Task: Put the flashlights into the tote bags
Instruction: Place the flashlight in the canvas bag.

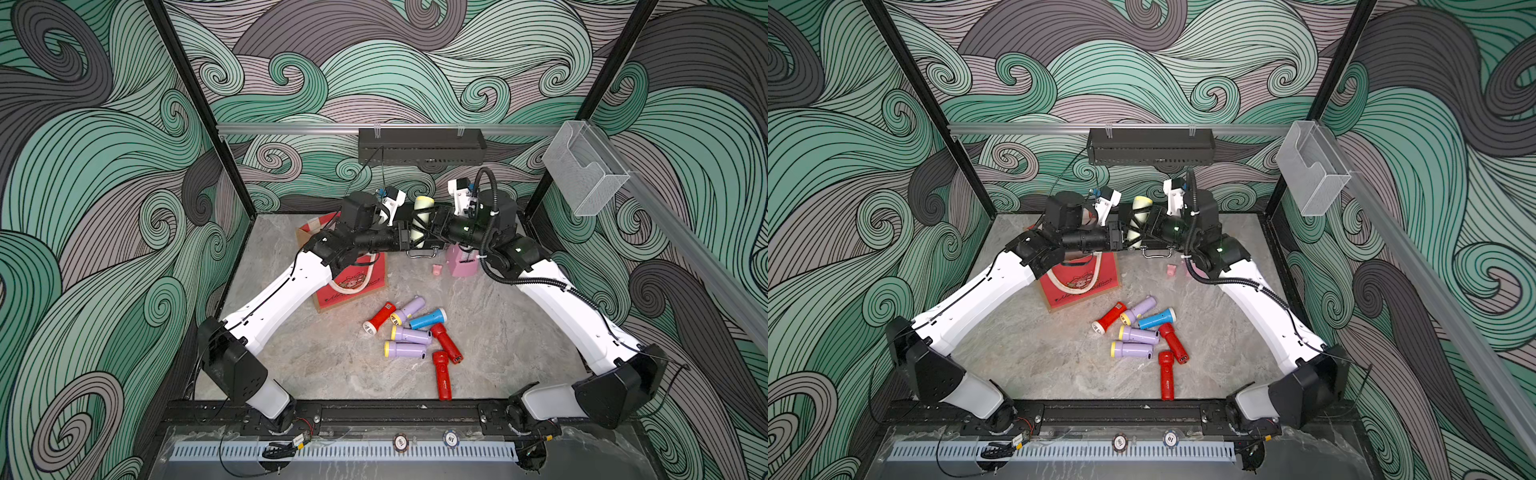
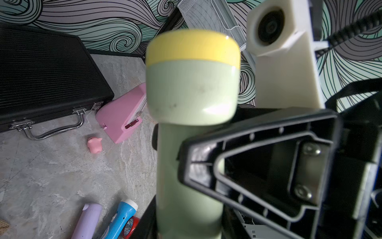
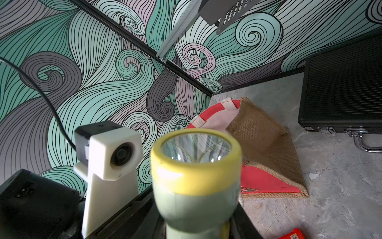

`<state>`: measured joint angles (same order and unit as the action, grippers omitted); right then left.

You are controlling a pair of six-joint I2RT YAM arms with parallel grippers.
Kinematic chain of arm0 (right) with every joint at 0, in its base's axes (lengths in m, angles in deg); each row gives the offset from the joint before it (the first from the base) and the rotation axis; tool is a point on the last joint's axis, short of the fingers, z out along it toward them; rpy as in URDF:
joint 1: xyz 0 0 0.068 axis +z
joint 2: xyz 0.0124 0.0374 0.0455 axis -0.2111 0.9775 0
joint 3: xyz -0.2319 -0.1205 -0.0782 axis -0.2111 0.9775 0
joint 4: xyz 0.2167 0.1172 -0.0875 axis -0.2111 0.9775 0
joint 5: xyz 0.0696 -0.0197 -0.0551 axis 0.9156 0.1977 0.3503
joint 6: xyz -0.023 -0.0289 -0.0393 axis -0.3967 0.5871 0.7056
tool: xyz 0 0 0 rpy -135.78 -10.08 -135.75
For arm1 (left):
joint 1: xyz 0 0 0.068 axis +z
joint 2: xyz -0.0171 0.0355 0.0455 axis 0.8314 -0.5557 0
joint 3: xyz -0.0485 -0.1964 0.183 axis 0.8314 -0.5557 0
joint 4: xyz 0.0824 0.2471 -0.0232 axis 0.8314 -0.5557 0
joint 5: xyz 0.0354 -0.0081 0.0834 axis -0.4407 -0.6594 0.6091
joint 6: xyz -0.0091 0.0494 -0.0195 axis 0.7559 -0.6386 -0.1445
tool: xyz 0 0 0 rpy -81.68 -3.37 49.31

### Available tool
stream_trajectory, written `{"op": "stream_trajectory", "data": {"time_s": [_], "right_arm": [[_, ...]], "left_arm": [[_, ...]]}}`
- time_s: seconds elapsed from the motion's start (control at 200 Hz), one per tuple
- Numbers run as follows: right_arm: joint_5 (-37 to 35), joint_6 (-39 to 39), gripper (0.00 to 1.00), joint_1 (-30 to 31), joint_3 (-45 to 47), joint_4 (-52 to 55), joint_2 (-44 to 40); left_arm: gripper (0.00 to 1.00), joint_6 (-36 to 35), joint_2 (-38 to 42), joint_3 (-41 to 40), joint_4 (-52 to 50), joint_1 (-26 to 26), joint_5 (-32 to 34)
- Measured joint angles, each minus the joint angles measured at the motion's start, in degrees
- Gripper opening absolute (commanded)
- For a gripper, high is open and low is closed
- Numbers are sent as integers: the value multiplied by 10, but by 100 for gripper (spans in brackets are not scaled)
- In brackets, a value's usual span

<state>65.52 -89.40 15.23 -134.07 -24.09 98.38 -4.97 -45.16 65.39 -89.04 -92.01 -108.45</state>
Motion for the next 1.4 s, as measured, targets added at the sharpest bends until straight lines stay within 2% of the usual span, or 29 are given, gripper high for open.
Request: {"op": "stream_trajectory", "data": {"time_s": [0.19, 0.255, 0.33, 0.39, 0.4, 0.735, 0.956, 1.186, 1.401], "right_arm": [[2, -1, 40, 0, -2, 1, 8], [2, -2, 59, 1, -9, 6, 13], [0, 1, 74, 1, -16, 10, 19], [0, 2, 98, 1, -23, 15, 22], [0, 2, 99, 1, -24, 16, 23], [-11, 3, 100, 1, -37, 43, 29], [-28, 10, 99, -4, -37, 79, 29], [-43, 24, 100, -13, -37, 122, 28], [-50, 33, 100, -14, -37, 140, 25]], "left_arm": [[0, -11, 0, 0, -9, 1, 7], [0, -15, 0, 1, -13, 1, 12], [0, -20, 1, 2, -25, 2, 18], [0, -24, 2, 2, -36, 5, 22], [0, -24, 3, 2, -38, 6, 23], [0, -38, 67, 0, -100, 48, 59], [0, -39, 108, 3, -176, 97, 125], [0, -38, 99, 26, -268, 129, 209], [0, -25, 39, 83, -314, 143, 262]]}}
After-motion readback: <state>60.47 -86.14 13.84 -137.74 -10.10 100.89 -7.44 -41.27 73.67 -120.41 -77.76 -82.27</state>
